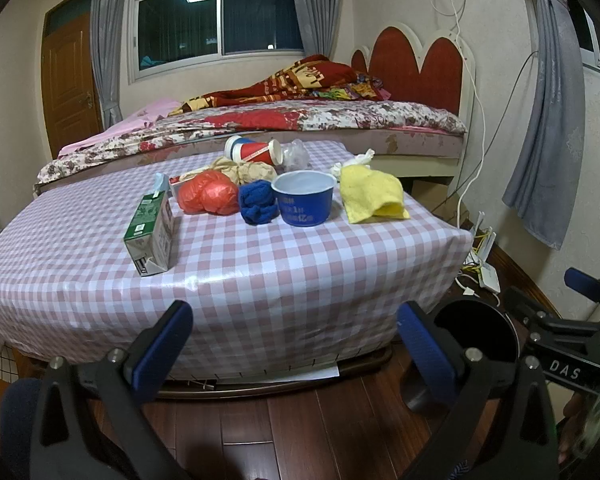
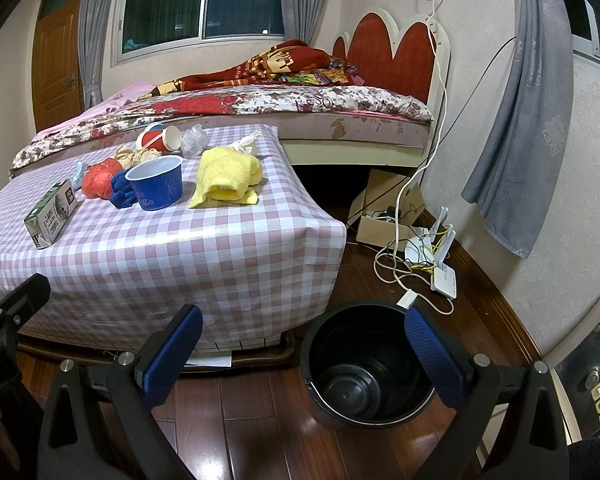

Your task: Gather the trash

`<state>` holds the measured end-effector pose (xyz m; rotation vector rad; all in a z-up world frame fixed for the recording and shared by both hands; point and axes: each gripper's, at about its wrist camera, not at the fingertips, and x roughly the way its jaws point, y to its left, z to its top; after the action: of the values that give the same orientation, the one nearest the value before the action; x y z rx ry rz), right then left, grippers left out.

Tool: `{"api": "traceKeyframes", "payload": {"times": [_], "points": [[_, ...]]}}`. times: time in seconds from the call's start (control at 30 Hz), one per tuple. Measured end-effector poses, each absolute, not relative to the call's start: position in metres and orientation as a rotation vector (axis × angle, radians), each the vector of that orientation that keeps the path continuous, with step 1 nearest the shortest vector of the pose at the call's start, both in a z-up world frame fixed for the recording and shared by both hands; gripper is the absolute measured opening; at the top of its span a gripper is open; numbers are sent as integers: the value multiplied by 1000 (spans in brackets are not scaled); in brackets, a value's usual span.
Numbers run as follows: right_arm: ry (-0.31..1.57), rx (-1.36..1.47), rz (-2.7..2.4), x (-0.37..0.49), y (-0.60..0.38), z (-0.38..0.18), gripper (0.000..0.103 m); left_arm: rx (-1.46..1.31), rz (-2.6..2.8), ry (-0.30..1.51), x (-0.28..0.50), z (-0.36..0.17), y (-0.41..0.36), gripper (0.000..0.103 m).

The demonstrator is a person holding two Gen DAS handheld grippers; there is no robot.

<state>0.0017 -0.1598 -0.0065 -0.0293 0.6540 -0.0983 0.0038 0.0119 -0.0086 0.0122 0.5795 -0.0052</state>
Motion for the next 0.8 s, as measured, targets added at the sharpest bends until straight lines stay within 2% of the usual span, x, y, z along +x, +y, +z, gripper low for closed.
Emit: {"api": "traceKeyframes", "payload": {"times": [0.33,0.53,0.8], "points": [[658,-33,-82,6,-157,-6,102,16,3,578,4,-9,13,102],[653,-29,0,15,-150,-2,102,12,53,591,13,-21,31,102],[618,-47,90,51,-133,18,102,8,163,574,44,-12,73,102]]}}
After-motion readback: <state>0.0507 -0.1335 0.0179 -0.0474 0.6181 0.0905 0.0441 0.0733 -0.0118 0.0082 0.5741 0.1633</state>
